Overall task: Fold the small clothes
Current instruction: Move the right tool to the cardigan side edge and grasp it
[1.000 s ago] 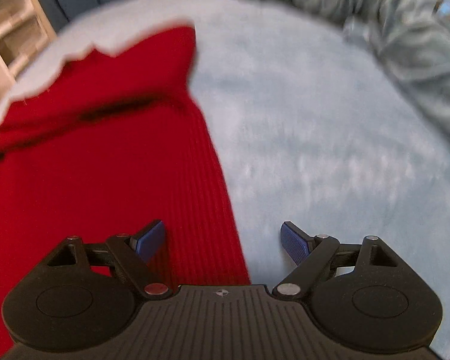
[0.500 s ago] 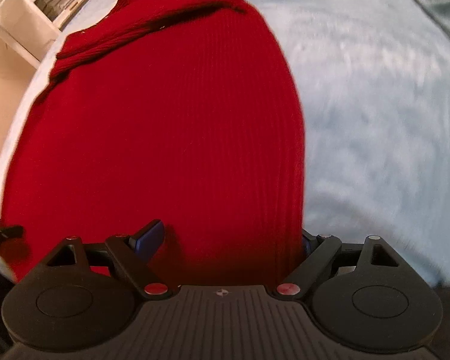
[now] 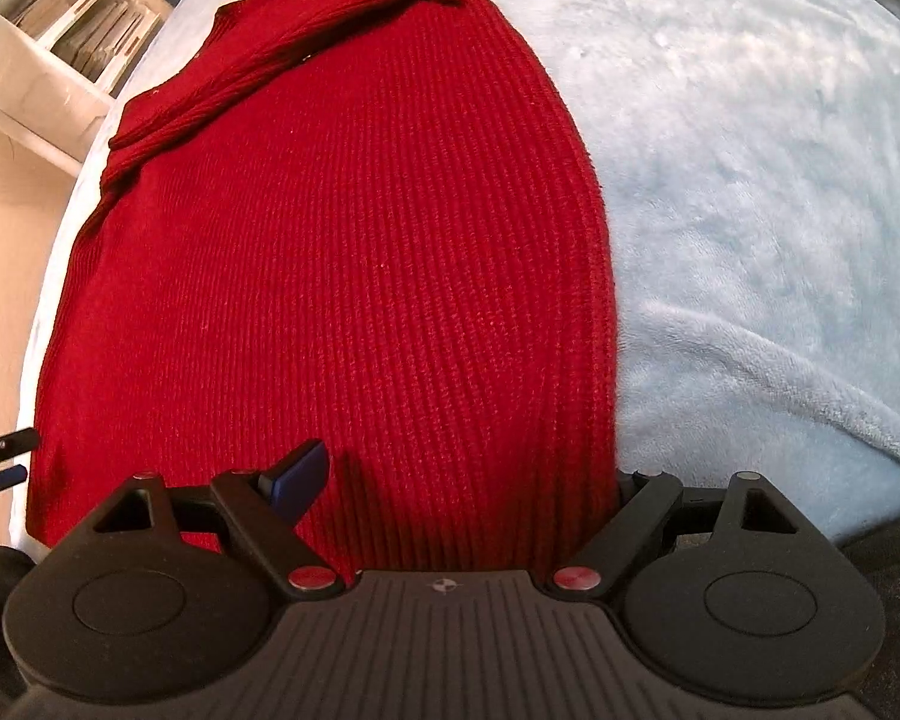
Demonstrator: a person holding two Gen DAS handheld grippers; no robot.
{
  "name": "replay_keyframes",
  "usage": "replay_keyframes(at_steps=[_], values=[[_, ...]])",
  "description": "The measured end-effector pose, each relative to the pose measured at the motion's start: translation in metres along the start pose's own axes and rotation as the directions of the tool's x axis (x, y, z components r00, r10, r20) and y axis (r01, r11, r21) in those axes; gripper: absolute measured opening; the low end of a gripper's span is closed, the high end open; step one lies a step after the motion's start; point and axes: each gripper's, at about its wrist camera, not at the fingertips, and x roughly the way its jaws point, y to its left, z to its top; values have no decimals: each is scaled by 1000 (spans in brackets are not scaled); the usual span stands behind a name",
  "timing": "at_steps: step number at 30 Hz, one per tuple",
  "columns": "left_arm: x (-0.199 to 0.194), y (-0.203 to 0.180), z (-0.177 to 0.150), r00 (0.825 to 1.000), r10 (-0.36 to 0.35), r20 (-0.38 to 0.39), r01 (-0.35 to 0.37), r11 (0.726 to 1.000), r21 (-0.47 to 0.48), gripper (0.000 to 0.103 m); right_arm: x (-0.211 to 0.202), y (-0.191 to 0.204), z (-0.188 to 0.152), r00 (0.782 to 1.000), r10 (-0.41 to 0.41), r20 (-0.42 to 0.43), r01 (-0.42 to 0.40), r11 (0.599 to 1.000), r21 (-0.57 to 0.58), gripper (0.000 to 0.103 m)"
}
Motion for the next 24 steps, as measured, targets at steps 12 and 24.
replay_keyframes(at_steps=[12,24], values=[[9,-40,-16,988,-27,-154,67,964,259,103,-3,-7,-2,1000,9,-3,-9,1000,-4,93],[11,-52,-23,980,-61,-191,98,977,190,100,-10,-7,-6,1000,-11,5,11,999,-34,30]])
